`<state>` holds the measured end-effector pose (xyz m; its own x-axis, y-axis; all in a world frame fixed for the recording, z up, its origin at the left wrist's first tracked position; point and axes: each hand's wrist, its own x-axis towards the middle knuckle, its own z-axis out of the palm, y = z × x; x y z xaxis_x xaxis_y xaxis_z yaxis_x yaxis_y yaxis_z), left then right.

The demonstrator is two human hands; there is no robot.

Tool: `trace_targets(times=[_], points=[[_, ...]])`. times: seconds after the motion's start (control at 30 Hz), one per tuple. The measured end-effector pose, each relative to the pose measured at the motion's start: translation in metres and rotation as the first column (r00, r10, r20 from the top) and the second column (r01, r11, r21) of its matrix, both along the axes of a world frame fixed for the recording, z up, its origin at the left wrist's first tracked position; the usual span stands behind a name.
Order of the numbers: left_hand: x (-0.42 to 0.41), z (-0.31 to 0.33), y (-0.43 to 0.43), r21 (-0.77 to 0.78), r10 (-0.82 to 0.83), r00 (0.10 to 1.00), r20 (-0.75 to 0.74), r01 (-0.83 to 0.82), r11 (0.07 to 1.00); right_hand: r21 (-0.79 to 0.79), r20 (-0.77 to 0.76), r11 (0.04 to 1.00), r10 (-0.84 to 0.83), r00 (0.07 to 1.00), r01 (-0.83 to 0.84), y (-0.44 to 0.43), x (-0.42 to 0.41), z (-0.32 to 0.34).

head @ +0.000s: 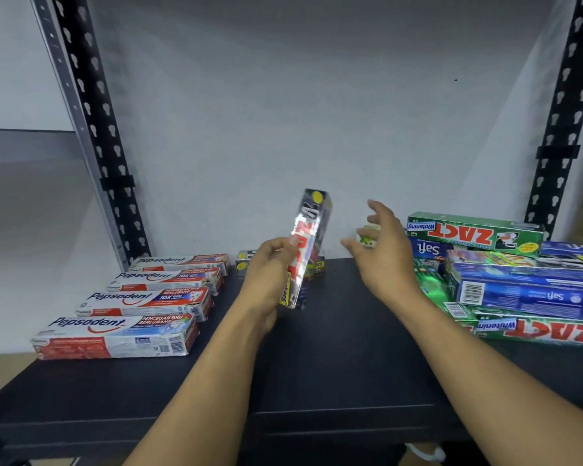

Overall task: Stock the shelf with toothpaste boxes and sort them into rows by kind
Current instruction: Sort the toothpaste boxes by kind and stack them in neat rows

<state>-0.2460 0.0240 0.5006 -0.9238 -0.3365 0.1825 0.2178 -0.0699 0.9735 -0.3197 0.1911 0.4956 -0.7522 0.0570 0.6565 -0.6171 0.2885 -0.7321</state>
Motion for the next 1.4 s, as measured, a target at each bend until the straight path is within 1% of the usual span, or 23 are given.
trace_targets(times=[0.03, 0.07, 0.13, 0.17, 0.23, 0.27, 0.33, 0.37, 0.4, 0.47, 0.53, 0.57, 0.6, 0.63, 0.7, 0.73, 0.8, 0.87, 1.03, 1.13, 1.2, 1.27, 1.4], points=[[-0.001, 0.001, -0.001, 0.088, 0.026, 1.0, -0.01, -0.025, 0.996, -0.055, 0.04, 0.998, -0.017, 0.999, 0.019, -0.003, 0.002, 0.0], [-0.002, 0.002, -0.003, 0.188, 0.036, 0.999, -0.027, -0.03, 0.982, -0.079, 0.076, 0.997, 0.007, 0.997, -0.001, -0.006, 0.003, 0.0], [-0.004, 0.003, -0.005, 0.371, 0.016, 0.996, -0.086, 0.017, 0.929, -0.059, 0.136, 0.989, 0.142, 0.98, -0.135, -0.013, 0.009, -0.003], [-0.005, 0.003, -0.007, 0.421, 0.005, 0.994, -0.113, 0.043, 0.906, -0.014, 0.154, 0.977, 0.211, 0.965, -0.211, -0.016, 0.013, -0.005], [-0.005, 0.003, -0.006, 0.457, -0.014, 0.99, -0.142, 0.078, 0.886, 0.099, 0.156, 0.936, 0.321, 0.934, -0.338, -0.021, 0.023, -0.008], [-0.005, 0.003, -0.005, 0.459, -0.024, 0.989, -0.144, 0.088, 0.884, 0.162, 0.146, 0.917, 0.343, 0.928, -0.365, -0.023, 0.027, -0.008], [-0.005, 0.003, -0.003, 0.444, -0.027, 0.991, -0.131, 0.083, 0.892, 0.273, 0.135, 0.896, 0.324, 0.936, -0.35, -0.023, 0.029, -0.009], [-0.004, 0.004, -0.001, 0.423, -0.012, 0.992, -0.124, 0.063, 0.904, 0.298, 0.132, 0.896, 0.304, 0.943, -0.33, -0.02, 0.029, -0.009], [-0.002, 0.004, 0.002, 0.389, 0.015, 0.993, -0.115, 0.031, 0.921, 0.307, 0.127, 0.901, 0.281, 0.951, -0.307, -0.018, 0.027, -0.008], [0.001, 0.001, 0.004, 0.253, 0.086, 0.992, -0.092, -0.06, 0.966, 0.313, 0.125, 0.912, 0.237, 0.963, -0.265, -0.011, 0.024, -0.007], [0.003, -0.004, 0.002, 0.032, 0.146, 0.987, -0.061, -0.144, 0.989, 0.314, 0.17, 0.916, 0.204, 0.964, -0.249, -0.005, 0.024, -0.006], [0.005, -0.006, 0.0, -0.111, 0.175, 0.984, -0.044, -0.179, 0.978, 0.328, 0.185, 0.915, 0.183, 0.966, -0.236, -0.004, 0.024, -0.006], [0.007, -0.009, -0.004, -0.264, 0.203, 0.979, -0.037, -0.205, 0.942, 0.349, 0.188, 0.911, 0.161, 0.969, -0.219, -0.002, 0.023, -0.006], [0.01, -0.011, -0.009, -0.412, 0.228, 0.973, -0.046, -0.226, 0.882, 0.372, 0.181, 0.905, 0.145, 0.973, -0.205, -0.001, 0.023, -0.005], [0.021, -0.01, -0.018, -0.646, 0.235, 0.967, -0.095, -0.239, 0.725, 0.426, 0.16, 0.886, 0.126, 0.979, -0.184, 0.002, 0.021, -0.005], [0.028, -0.007, -0.025, -0.729, 0.224, 0.966, -0.127, -0.244, 0.64, 0.451, 0.152, 0.874, 0.124, 0.981, -0.18, 0.004, 0.02, -0.005], [0.039, 0.002, -0.04, -0.836, 0.225, 0.956, -0.19, -0.278, 0.473, 0.493, 0.148, 0.849, 0.132, 0.98, -0.189, 0.006, 0.018, -0.007], [0.047, 0.013, -0.061, -0.893, 0.252, 0.95, -0.186, -0.27, 0.36, 0.519, 0.158, 0.83, 0.14, 0.978, -0.203, 0.005, 0.017, -0.008], [0.056, 0.03, -0.123, -0.962, 0.342, 0.938, -0.057, -0.143, 0.233, 0.582, 0.175, 0.79, 0.114, 0.978, -0.196, 0.002, 0.009, -0.014], [0.056, 0.028, -0.154, -0.978, 0.386, 0.922, 0.039, -0.043, 0.203, 0.628, 0.14, 0.754, 0.133, 0.981, -0.192, 0.0, 0.009, -0.017], [0.054, 0.026, -0.168, -0.982, 0.395, 0.917, 0.06, -0.016, 0.186, 0.652, 0.138, 0.733, 0.136, 0.981, -0.193, -0.004, 0.009, -0.018], [0.052, 0.023, -0.175, -0.979, 0.375, 0.924, 0.073, -0.005, 0.203, 0.691, 0.146, 0.698, 0.118, 0.982, -0.187, -0.009, 0.007, -0.017], [0.05, 0.018, -0.178, -0.968, 0.353, 0.932, 0.078, -0.014, 0.251, 0.805, 0.178, 0.561, 0.08, 0.981, -0.192, -0.021, 0.003, -0.003]])
